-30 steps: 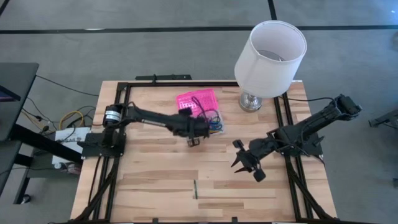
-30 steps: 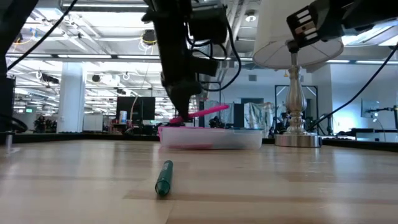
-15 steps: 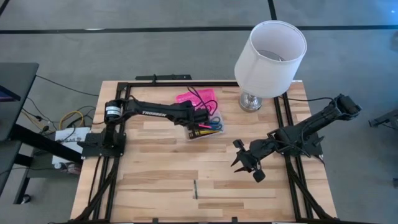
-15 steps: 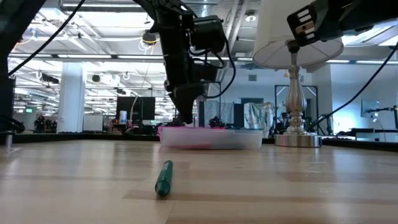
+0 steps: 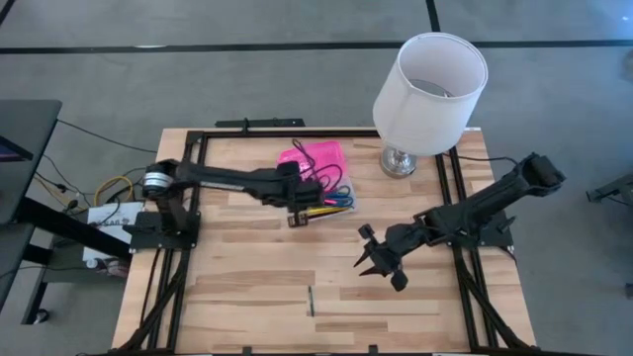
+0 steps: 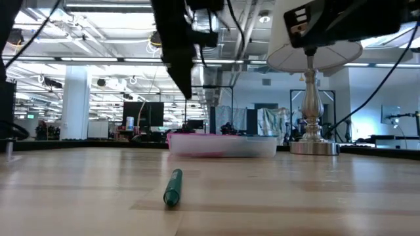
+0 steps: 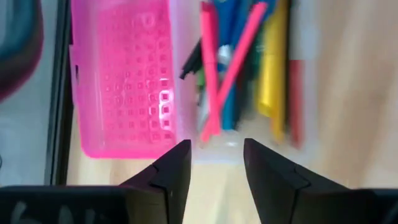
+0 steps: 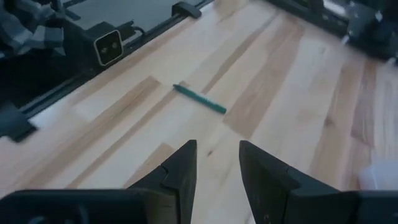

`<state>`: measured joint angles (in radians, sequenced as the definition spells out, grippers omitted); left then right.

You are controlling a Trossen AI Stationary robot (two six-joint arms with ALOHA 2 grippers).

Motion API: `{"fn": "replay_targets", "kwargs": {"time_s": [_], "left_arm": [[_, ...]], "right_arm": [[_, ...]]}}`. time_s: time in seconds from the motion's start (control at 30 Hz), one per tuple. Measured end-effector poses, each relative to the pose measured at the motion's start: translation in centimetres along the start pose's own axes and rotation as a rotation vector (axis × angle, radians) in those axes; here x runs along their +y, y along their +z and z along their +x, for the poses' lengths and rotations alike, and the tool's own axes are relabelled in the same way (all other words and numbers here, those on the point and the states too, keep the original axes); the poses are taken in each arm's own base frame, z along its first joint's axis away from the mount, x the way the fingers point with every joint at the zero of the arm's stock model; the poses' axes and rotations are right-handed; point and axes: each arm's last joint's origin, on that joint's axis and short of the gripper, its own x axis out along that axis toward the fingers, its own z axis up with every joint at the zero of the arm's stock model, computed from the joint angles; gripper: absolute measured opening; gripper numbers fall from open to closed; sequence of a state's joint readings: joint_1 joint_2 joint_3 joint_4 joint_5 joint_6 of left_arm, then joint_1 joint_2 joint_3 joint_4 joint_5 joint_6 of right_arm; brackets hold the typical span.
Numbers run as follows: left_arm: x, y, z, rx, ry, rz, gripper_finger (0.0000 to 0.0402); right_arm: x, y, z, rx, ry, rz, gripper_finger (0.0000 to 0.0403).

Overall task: Pick & place school supplies into a supply box
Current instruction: Put the green crayon into the pink supply box

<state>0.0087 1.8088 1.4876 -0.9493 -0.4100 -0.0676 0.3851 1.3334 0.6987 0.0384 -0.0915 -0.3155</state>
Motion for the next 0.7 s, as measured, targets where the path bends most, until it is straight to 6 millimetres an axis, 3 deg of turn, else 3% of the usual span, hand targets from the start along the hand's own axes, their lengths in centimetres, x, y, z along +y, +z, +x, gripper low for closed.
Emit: {"fn": "replay_targets", "kwargs": {"time_s": [0.2, 0.4, 0.57, 0.7], "left_arm": [[-4.2, -3.1, -7.1, -0.076, 0.111, 0.004, 0.0143], [-9.4, -8.5, -13.1, -0.28, 0.327, -0.08, 0.0143], [-12.8, -12.9, -16.1, -0.5, 0.337, -0.189, 0.0143], [-14.5, -15.4, -16.4, -0.616, 0.292, -0.237, 0.0143]], "right_arm": [[-0.4, -0.9, 3.7, -0.076, 0.054, -0.158, 0.0114], [-1.2, -2.5, 7.1, -0.127, 0.059, -0.278, 0.0114], [-2.4, -2.2, 9.8, -0.145, 0.108, -0.312, 0.0114], [-2.9, -1.6, 12.1, -0.155, 0.155, -0.343, 0.0114]]}}
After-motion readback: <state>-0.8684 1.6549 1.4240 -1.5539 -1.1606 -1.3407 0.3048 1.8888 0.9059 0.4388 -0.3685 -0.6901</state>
